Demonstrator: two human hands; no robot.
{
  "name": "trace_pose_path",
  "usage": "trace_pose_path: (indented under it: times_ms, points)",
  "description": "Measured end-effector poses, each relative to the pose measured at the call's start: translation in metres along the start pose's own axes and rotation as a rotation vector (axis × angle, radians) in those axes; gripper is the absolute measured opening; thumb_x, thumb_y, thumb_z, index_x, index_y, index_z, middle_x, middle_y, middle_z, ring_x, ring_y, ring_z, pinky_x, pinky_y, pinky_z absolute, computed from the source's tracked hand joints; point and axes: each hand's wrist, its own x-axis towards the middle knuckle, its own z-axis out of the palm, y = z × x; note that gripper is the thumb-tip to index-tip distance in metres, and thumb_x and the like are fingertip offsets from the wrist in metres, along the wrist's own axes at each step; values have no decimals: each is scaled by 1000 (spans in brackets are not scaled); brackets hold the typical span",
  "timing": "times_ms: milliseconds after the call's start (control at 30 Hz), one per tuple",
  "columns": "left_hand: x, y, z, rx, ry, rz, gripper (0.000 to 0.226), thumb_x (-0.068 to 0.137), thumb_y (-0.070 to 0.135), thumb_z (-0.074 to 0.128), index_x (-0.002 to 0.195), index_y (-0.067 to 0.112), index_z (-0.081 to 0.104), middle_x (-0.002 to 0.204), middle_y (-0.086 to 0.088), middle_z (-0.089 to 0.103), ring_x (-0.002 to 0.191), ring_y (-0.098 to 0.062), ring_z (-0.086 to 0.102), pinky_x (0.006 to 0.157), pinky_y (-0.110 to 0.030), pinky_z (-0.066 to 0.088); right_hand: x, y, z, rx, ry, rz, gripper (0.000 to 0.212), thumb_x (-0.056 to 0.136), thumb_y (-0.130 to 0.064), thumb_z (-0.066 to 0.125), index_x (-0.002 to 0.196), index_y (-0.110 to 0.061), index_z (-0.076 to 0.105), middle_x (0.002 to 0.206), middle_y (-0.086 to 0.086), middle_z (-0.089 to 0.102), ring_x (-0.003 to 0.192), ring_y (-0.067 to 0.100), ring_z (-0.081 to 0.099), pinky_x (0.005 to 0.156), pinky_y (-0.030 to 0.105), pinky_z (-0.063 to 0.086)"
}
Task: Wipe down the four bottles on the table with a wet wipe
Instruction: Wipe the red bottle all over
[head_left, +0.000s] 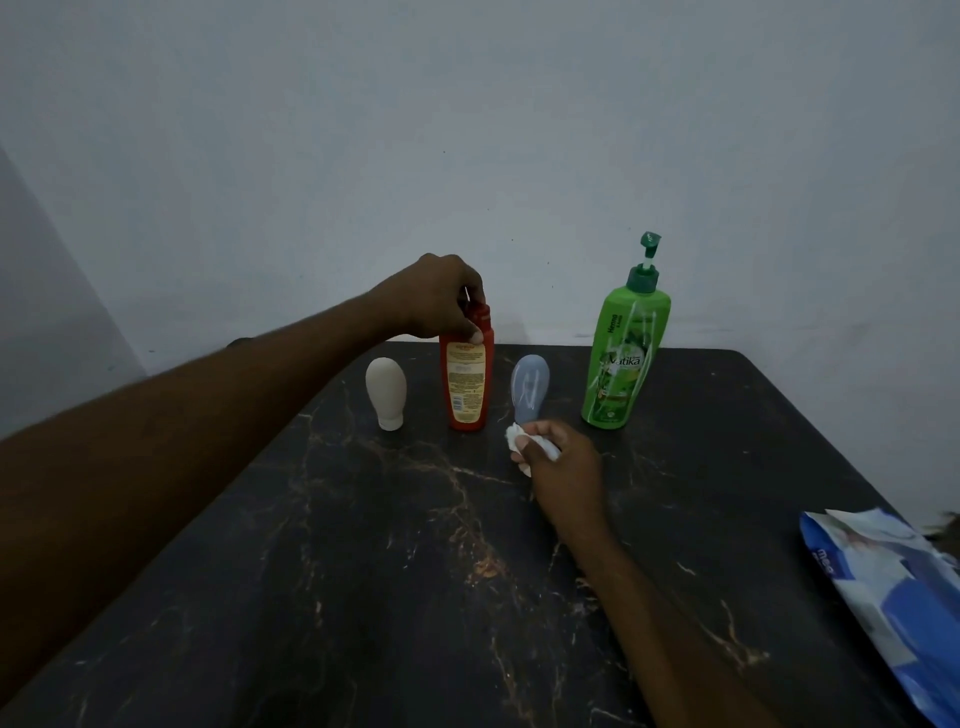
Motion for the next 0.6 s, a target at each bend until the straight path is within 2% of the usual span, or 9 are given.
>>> trace_pose_path:
  times_ms: [333,600]
  points:
    - [1,0,3,28,-27,-16,50,84,29,82,125,8,64,122,-12,67,95,-18,59,77,-29,47,1,3,1,28,3,-7,9,91,-25,68,99,-25,70,92,-5,73,86,10,70,79,41,61]
    - [2,1,4,28,-30,-35,51,83,31,83,125,10,63,124,-11,66,97,-19,58,81,-31,50,1,2,1,29,11,12,12,92,-24,67,103,-24,70,95,-5,73,87,8,70,79,38,61]
